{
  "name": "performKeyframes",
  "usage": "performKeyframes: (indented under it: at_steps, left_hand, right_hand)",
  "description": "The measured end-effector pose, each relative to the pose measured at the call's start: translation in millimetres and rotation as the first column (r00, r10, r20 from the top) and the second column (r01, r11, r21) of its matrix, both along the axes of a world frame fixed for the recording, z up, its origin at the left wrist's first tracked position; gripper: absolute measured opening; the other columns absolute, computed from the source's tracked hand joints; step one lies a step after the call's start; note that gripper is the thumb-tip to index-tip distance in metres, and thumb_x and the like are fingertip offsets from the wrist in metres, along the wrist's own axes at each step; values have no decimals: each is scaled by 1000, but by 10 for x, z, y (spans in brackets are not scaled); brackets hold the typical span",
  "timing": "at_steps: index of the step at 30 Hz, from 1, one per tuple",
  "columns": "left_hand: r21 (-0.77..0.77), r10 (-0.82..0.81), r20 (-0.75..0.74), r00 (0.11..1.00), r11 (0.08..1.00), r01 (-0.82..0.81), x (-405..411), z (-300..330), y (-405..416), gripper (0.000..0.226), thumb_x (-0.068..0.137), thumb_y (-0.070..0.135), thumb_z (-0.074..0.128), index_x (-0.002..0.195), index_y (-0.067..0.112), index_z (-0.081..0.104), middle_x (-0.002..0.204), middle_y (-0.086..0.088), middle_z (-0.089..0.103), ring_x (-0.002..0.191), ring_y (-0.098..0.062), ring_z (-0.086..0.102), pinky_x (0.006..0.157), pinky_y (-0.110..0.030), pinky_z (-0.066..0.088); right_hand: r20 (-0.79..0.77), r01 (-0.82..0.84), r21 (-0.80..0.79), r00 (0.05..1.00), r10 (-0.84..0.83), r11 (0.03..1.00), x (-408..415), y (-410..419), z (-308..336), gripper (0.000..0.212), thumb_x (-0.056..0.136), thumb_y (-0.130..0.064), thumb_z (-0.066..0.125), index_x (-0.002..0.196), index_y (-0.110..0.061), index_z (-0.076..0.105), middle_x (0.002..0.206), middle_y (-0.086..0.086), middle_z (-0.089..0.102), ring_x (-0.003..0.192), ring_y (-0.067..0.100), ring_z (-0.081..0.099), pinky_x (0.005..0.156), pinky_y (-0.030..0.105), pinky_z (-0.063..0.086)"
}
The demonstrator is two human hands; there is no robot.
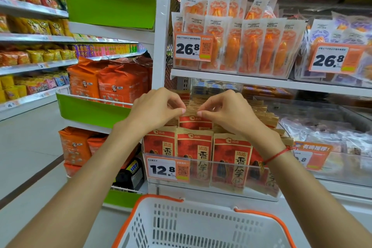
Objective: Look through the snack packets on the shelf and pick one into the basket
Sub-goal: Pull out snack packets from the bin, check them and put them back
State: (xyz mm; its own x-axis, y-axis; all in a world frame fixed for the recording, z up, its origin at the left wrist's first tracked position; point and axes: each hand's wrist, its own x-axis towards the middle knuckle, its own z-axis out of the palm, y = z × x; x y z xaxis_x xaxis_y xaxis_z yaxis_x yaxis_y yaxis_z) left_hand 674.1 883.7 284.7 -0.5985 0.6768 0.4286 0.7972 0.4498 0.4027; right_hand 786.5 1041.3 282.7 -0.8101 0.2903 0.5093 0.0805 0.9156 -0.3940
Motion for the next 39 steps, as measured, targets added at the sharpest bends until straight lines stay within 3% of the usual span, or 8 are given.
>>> performKeyframes:
  at_steps: [4, 7, 10, 15, 18, 23, 32, 39]
  left_hand:
    - [-130, 19, -8, 1000, 991, -20, 16, -63, 69, 10, 87, 45, 67, 77, 42, 67, 79, 21, 61, 90, -10, 61, 77, -29, 44]
    - [-148, 33, 21, 999, 989, -30, 16, -112, 117, 13, 86, 40, 67, 74, 40, 67, 84, 19, 62, 91, -11, 60, 75, -28, 42]
    - [-131, 42, 47, 998, 991, -36, -11, -114, 140, 20, 84, 35, 66, 65, 39, 66, 80, 21, 61, 88, -10, 59, 72, -27, 41]
    - [-160, 8, 70, 997, 987, 4, -42, -112, 135, 14, 88, 35, 62, 79, 38, 72, 89, 22, 58, 88, -9, 54, 75, -27, 41]
    - [-161, -13, 114, 993, 986, 31, -88, -130, 123, 16, 91, 36, 59, 89, 35, 75, 91, 23, 59, 88, -8, 59, 74, -27, 42]
    - [-153, -13, 126, 992, 988, 32, -114, -141, 127, 18, 91, 34, 59, 85, 32, 75, 84, 23, 63, 77, -2, 58, 73, -27, 45]
    - [-212, -38, 154, 987, 975, 70, -146, -108, 130, 18, 93, 35, 58, 78, 38, 67, 75, 22, 61, 69, -1, 53, 57, -23, 36]
    - [-21, 17, 181, 983, 1000, -13, -232, -144, 135, 7, 93, 37, 61, 98, 36, 66, 88, 21, 60, 97, -10, 60, 85, -30, 47]
  right_hand:
    - [163, 90, 149, 980, -114, 985, -16, -57, -12, 10, 81, -45, 73, 79, -36, 76, 62, -16, 58, 70, 7, 55, 84, 36, 45]
    - [236, 151, 98, 957, -170, 984, -40, -68, -28, 12, 81, -47, 73, 76, -37, 75, 64, -16, 59, 83, 14, 59, 95, 40, 41]
    - [262, 166, 22, 951, -166, 986, -66, -61, -18, 12, 80, -46, 74, 74, -35, 75, 64, -14, 62, 76, 13, 56, 89, 38, 42]
    - [271, 21, -148, 962, 20, 989, -68, 53, 67, 9, 82, -34, 75, 80, -25, 78, 65, -5, 68, 51, 3, 50, 52, 15, 41]
    - [145, 80, -112, 987, -64, 991, -68, 247, 82, 11, 79, -36, 77, 82, -26, 76, 76, -2, 72, 67, 2, 62, 66, 22, 53]
    - [325, 61, 20, 944, -64, 998, -162, 319, 75, 16, 71, -39, 84, 66, -32, 70, 65, -12, 65, 64, -1, 57, 64, 25, 45]
    - [272, 158, 212, 938, -214, 964, -362, 228, 106, 13, 76, -33, 82, 71, -30, 70, 69, -12, 59, 72, 12, 58, 65, 29, 43]
    - [209, 128, 139, 966, -155, 982, -233, 267, -13, 19, 77, -35, 81, 66, -31, 66, 76, -9, 66, 76, 12, 61, 67, 31, 50]
